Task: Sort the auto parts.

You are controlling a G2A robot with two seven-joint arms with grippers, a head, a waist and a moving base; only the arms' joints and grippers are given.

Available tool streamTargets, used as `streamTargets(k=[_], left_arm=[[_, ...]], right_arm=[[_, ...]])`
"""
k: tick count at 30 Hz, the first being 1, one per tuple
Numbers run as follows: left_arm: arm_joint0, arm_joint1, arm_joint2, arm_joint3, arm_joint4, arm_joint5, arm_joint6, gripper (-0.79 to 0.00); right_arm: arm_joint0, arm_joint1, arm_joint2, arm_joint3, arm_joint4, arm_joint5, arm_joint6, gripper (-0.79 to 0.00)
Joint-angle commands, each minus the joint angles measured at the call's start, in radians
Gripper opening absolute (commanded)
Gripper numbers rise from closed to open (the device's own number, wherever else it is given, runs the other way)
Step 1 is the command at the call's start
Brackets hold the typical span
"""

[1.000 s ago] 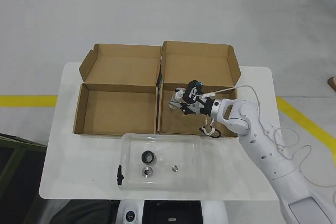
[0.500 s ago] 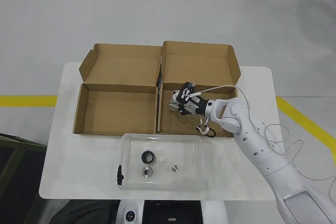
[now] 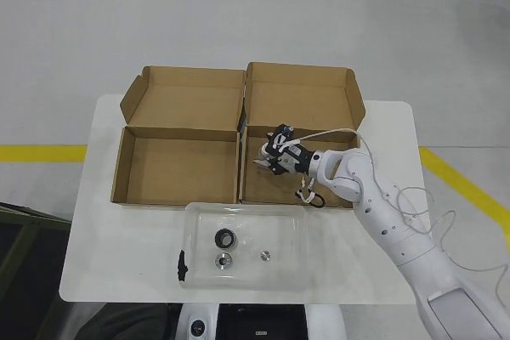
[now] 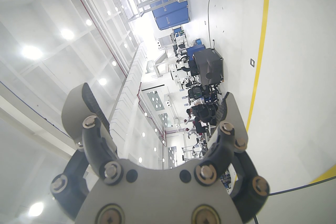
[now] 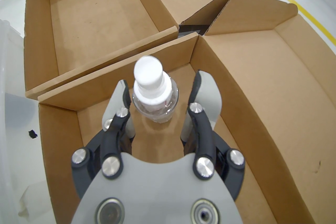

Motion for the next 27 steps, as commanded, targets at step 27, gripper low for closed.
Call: streamTargets(k=[27], left_arm=[[0.000, 0.000, 0.000, 0.000, 0.000, 0.000, 0.000, 0.000]], right_arm=[[-0.351, 0.111, 0.317, -0.695, -0.077, -0.192, 0.147, 0.000]])
